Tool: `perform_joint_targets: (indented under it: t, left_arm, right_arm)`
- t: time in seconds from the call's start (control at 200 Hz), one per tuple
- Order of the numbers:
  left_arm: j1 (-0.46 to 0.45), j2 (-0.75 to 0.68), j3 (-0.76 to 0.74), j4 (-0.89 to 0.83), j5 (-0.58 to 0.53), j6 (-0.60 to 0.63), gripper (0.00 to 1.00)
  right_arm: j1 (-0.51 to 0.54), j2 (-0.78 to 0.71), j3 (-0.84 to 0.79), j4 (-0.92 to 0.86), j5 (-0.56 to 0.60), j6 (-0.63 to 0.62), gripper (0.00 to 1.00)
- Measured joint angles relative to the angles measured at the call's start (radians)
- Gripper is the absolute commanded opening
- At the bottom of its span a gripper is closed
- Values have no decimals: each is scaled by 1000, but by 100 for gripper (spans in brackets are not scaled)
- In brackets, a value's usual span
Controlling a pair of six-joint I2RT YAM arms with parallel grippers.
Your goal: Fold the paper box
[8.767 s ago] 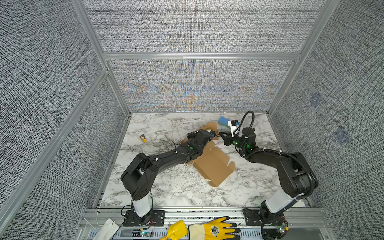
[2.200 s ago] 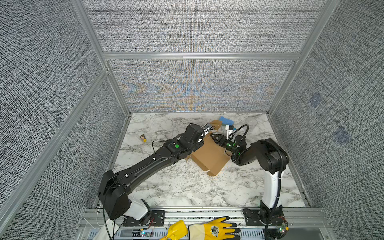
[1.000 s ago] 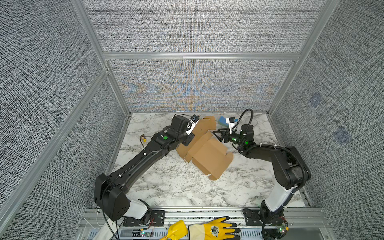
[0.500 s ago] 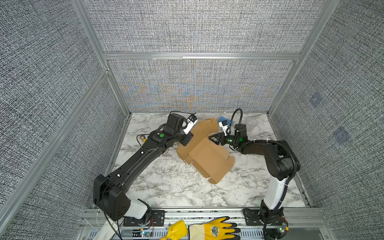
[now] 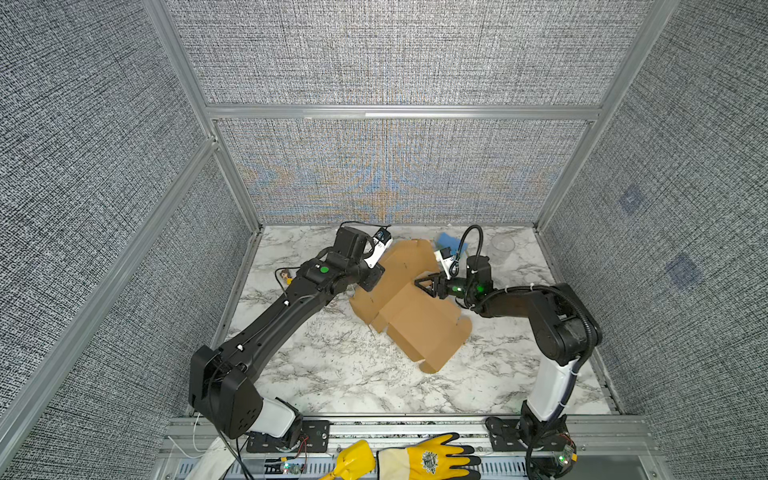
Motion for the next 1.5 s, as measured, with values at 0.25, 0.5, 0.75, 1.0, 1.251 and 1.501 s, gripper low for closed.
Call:
perform_joint_targets:
  t: [0.25,0.5,0.75,1.0,1.251,1.501]
  left_arm:
    - [3,11,4,0,-26,-9,0]
    - [6,31,14,0,-47,-21,0]
    - [7,55,23,-3,-57,-35,0]
    - [7,76,20,9,-59,-54,0]
    - [7,83,9,8,-63,-56,0]
    - [7,92,-5,9,-65,-56,0]
  right_arm:
    - [21,-51,-77,75,92,0,31]
    - [84,-103,-102,73,198,-66,23]
    - [182,-137,-97,-33,385,-189,20]
    - [280,-95,-80,-80,568,-257,22]
    - [291,-18,-42,-76,631,-241,24]
    - [215,-42,-96,0,608,-150,27]
